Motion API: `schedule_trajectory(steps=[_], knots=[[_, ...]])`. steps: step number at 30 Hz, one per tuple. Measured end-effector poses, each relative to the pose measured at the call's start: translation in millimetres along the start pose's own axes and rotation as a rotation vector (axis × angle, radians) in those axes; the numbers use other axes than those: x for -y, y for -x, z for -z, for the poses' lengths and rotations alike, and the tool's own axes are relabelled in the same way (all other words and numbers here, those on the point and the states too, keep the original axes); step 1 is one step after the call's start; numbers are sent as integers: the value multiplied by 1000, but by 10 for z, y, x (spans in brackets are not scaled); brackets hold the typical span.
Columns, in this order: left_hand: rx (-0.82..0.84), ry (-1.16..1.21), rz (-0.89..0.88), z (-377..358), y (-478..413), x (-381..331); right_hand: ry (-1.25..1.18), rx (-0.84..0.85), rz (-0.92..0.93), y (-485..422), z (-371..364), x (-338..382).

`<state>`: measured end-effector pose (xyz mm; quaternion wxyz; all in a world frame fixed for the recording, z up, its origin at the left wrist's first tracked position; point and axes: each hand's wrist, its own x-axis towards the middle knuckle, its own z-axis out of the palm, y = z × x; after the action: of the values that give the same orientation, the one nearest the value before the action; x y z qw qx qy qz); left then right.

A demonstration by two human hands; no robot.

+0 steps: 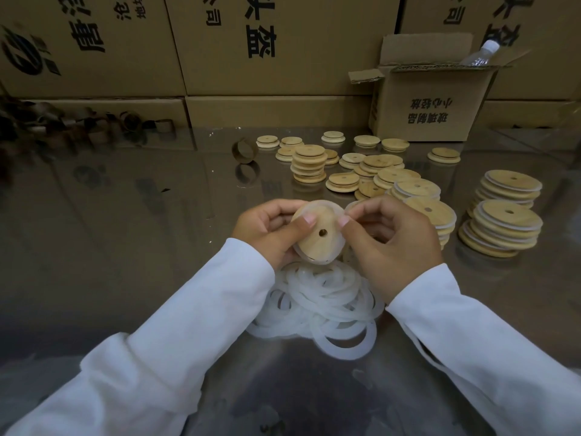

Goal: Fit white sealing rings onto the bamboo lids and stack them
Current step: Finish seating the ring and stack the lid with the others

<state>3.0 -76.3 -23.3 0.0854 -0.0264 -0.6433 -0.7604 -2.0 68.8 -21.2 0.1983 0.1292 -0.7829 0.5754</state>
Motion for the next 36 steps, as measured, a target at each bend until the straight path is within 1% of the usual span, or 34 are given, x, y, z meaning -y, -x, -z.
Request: schedule_trajectory(steps=[3,6,8,17,22,26,28,29,32,36], knots=[[41,-33,36,-12,4,4,28,-19,8,-3,17,1],[45,-93,27,-22,14,8,86,28,41,12,8,4],[41,-127,-3,-21,16,10,102,39,42,14,-5,-1],[37,-211,-186,-35,23,-28,82,-6,13,-37,-2,-29],[58,-267,-258,-25,25,-77,-31,10,-69,-75,7,-41],[54,-308,-296,13,29,-79,-136,86,-120,-98,20,-26],[32,-310,-292,16,28,-58,-176,112,-124,-87,20,-17],[20,-302,-281,12,27,-47,-159,114,-106,-72,16,-15],[-17,-241,-225,0,22,-27,12,89,-24,3,-16,-14],[-55,-101,-99,0,2,-8,117,13,52,46,-33,9]])
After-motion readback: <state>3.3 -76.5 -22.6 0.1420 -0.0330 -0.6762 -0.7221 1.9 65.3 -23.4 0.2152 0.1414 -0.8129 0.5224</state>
